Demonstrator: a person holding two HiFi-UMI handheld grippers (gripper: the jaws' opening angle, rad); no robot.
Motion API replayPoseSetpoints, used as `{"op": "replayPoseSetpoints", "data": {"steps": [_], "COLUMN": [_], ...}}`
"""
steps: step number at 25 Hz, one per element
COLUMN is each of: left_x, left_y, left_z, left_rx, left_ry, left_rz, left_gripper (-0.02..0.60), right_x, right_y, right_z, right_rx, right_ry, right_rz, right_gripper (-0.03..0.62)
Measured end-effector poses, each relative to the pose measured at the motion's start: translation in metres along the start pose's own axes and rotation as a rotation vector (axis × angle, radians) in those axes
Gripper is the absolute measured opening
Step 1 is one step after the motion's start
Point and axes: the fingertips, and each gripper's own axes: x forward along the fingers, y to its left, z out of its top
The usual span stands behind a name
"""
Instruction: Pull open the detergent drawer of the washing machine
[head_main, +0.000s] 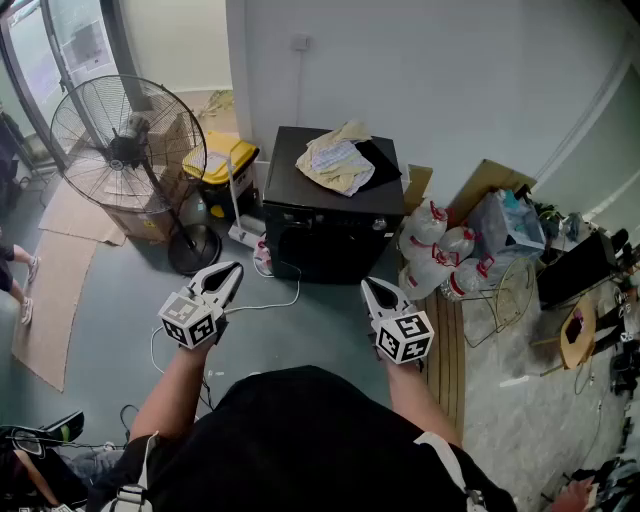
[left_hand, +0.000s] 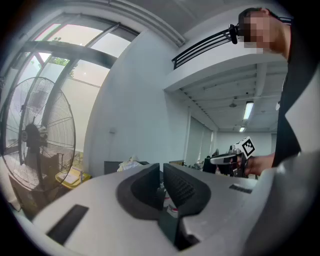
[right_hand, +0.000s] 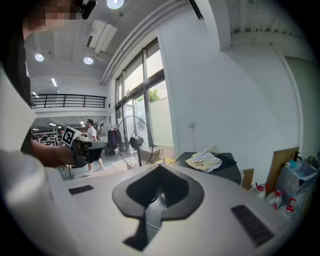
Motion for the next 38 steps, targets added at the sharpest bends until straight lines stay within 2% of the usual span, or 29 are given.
{"op": "replayPoseSetpoints", "data": {"steps": [10,18,23,27,32,38], "left_x": [0.007,0.003,0.001,0.0,0.0,0.001], "left_y": [-0.016,-0.016,-0.01,-0.009,-0.006,0.009], "left_z": [0.004,-0.004,-0.008,-0.009,-0.014,-0.016], "left_rx": [0.025,0.016,0.004,-0.001,-0.004,-0.012], "left_ry": [0.014,0.042,0.067,0.064,0.071,0.073], "left_rz": [-0.026,-0.012,0.01,0.012,-0.001,-0.004], "left_gripper": [0.029,0.029,0.029,0.031,0.092,0.112], "right_x": [-0.003,-0.002,0.004,0.009,0.017,0.029], "right_y": [-0.007,0.0,0.002,0.002,0.006,0.011], "right_z": [-0.003,-0.001,-0.005,-0.01,-0.013,-0.012], "right_rx": [0.004,0.017,0.027,0.034,0.03,0.018], "right_ry": [0.021,-0.027,0.007,0.029,0.036,0.041], "right_rz": [0.019,0.087,0.099,0.105,0.109,0.116], "right_gripper": [0.002,0.006,0.028,0.072,0.1,0.117]}}
